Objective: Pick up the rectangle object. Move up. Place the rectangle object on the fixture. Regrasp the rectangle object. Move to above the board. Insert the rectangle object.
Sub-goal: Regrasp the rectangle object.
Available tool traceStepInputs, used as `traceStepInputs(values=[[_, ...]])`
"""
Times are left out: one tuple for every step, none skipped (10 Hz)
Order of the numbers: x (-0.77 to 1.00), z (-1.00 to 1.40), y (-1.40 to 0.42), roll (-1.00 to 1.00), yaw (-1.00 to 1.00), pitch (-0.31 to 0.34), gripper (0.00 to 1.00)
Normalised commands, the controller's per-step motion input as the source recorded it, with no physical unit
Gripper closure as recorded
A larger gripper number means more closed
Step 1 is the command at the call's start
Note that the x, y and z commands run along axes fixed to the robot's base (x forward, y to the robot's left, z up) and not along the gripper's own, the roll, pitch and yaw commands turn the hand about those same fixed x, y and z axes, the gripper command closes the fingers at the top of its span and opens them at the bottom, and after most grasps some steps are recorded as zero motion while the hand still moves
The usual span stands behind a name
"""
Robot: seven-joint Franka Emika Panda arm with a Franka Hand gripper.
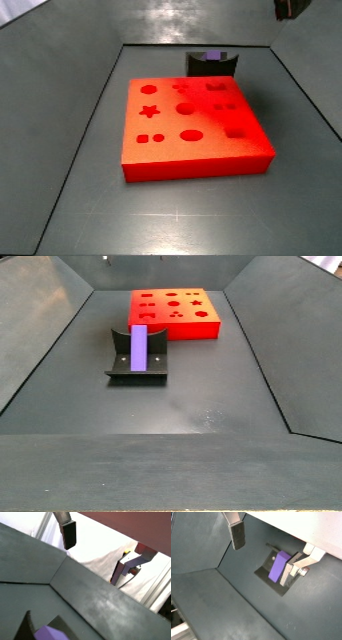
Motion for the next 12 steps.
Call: traceStepInputs(values=[[0.11, -0.01, -0.04, 0.31, 0.24, 0.098, 0.0], [0.1, -0.01, -0.03, 0.22, 0.24, 0.058, 0.0], [0.08, -0.01, -0.04, 0.18, 0.22, 0.01, 0.0], [0.08, -0.02, -0.05, 0.17, 0.21, -0.003, 0.0], [0.04, -1.0, 0.07, 0.1, 0.16, -0.081, 0.0], [0.04, -1.0, 0.07, 0.1, 0.13, -0.087, 0.0], [0.05, -1.0, 0.06, 0.08, 0.08, -0.12, 0.0], [0.05, -1.0, 0.06, 0.08, 0.07, -0.129, 0.0], [0.06, -1.0, 0.06, 0.06, 0.02, -0.129, 0.0], [0.06, -1.0, 0.05, 0.06, -0.01, -0.129, 0.0], [0.07, -1.0, 0.05, 0.06, -0.04, -0.114, 0.0], [0.07, -1.0, 0.05, 0.06, -0.05, -0.104, 0.0]])
